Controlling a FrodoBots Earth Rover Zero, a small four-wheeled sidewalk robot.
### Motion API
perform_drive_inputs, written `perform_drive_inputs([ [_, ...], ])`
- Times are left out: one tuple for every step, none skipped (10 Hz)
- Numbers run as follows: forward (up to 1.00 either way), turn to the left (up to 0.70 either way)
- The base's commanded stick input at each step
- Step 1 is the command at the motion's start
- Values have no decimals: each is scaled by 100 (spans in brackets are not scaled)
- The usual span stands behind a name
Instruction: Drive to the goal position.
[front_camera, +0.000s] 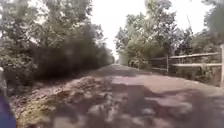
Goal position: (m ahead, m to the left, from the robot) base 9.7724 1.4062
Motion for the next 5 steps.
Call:
perform_drive_inputs([
  [70,0],
  [70,0],
  [70,0],
  [70,-2],
  [70,-2],
])
